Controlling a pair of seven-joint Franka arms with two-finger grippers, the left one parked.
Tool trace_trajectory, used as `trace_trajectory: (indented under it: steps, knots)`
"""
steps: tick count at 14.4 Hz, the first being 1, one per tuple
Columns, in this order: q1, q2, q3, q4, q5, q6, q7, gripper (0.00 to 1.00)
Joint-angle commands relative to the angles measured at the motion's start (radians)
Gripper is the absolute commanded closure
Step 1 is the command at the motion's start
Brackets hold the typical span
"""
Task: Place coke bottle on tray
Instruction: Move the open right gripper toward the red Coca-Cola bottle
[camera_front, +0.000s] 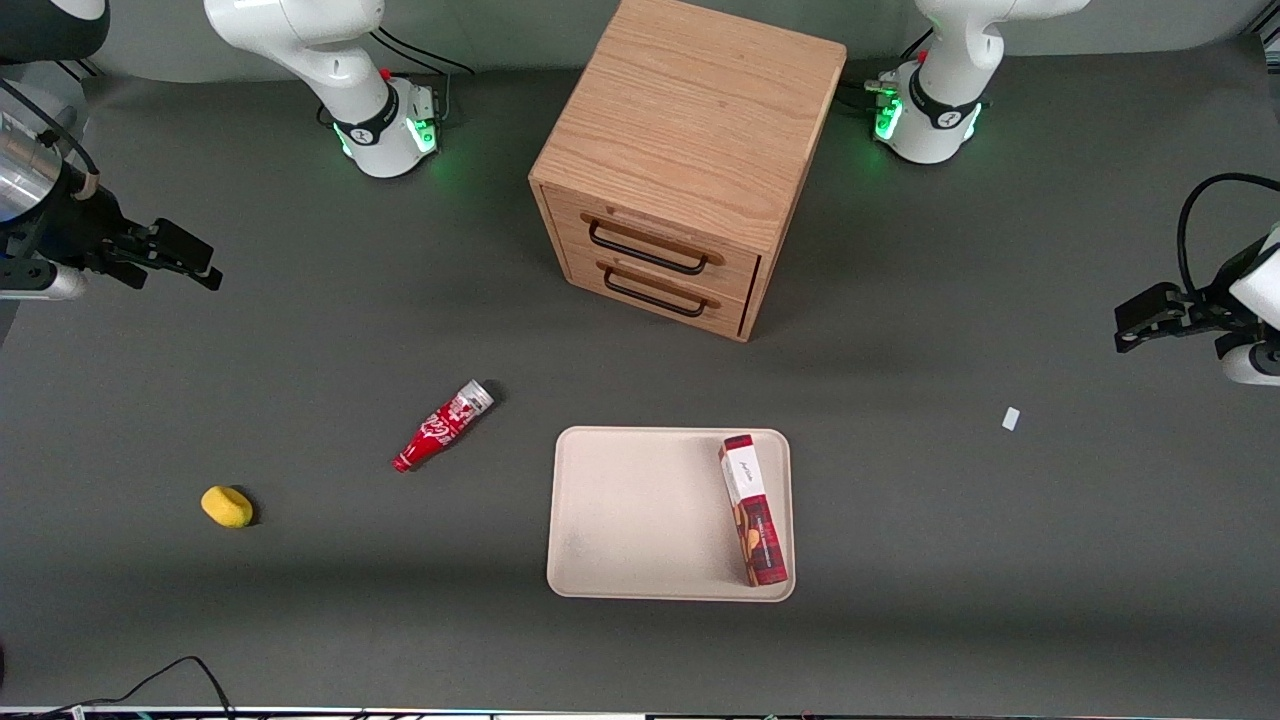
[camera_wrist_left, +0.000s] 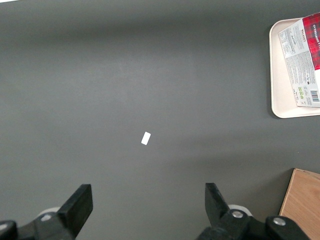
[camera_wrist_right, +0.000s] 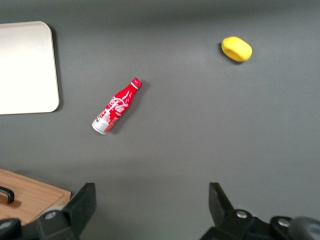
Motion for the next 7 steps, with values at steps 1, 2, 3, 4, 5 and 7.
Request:
trace_trajectory:
  steps: [1,2,3,4,5,7]
  knots:
    - [0.010,0.038,0.004,0.066,-0.054,-0.062,-0.011,0.00]
    - [0.010,0.043,0.007,0.067,-0.054,-0.067,-0.005,0.00]
    - [0.010,0.045,0.009,0.067,-0.056,-0.067,0.012,0.00]
    - [0.010,0.045,0.012,0.063,-0.056,-0.068,0.052,0.00]
    - [0.010,0.046,0.017,0.058,-0.054,-0.073,0.083,0.00]
    - [0.013,0.077,0.049,0.063,-0.044,-0.067,0.089,0.00]
